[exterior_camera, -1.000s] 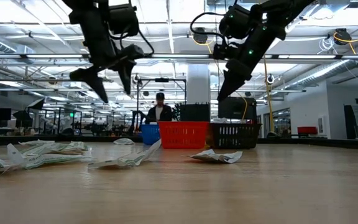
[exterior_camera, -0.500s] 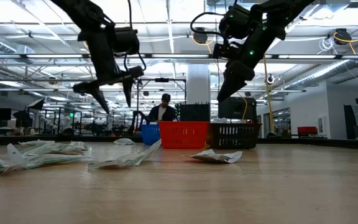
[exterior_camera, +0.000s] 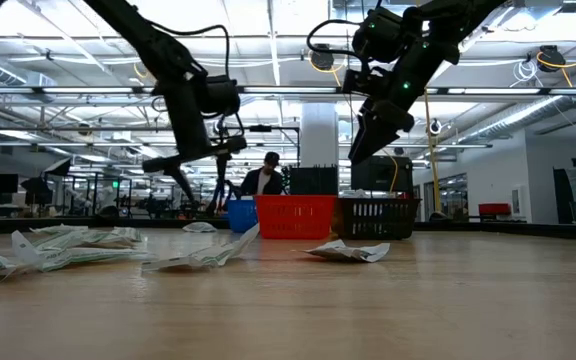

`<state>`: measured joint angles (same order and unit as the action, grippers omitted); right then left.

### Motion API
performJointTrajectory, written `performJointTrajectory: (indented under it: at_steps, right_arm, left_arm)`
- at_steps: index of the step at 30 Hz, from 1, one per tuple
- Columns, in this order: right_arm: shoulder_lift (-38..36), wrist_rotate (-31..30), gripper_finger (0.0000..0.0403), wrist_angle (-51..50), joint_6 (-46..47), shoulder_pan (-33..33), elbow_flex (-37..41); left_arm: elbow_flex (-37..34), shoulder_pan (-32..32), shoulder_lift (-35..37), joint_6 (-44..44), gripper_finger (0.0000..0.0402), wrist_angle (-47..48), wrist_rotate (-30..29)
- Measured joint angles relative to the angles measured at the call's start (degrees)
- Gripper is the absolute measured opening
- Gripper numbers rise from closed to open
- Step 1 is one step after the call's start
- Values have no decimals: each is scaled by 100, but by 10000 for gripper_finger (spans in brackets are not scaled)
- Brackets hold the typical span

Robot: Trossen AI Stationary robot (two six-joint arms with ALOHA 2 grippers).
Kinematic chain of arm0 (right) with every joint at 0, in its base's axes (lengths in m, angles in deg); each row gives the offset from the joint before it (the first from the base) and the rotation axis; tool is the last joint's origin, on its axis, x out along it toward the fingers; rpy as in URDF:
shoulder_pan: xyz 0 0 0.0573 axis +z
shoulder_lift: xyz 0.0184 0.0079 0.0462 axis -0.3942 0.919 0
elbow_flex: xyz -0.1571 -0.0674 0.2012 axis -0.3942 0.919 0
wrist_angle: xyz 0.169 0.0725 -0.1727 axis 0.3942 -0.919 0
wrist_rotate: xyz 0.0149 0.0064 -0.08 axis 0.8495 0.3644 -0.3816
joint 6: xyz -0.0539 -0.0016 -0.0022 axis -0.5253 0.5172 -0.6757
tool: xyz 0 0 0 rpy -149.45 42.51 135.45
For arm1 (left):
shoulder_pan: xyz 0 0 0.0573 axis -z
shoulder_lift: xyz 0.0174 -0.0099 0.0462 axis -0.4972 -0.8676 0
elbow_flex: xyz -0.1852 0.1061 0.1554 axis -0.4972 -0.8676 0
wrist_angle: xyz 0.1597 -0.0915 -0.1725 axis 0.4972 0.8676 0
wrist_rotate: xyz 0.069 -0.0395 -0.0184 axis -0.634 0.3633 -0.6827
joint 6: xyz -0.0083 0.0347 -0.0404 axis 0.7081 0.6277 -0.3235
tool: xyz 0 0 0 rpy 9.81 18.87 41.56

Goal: Pick & Place First Aid Supplies
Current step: Put the top towelette pack into the black bin

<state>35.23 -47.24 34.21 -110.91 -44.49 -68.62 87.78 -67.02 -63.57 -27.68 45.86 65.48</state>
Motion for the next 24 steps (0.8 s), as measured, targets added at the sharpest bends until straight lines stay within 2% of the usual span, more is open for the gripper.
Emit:
performJointTrajectory:
  at_steps: [4,8,12,24]
  right_arm:
    - [0,0,228,-2,-84,0,0]
    - [0,30,228,-18,-81,0,0]
    - [0,307,224,-41,-75,-4,0]
    - [-2,324,220,-48,-56,-4,0]
  left_arm:
    - [640,-76,-301,4,250,725,-730]
    - [994,-213,-556,26,250,1065,-1082]
    - [1004,-309,-783,74,250,1091,-1115]
    - [998,-309,-1264,132,250,1100,-1063]
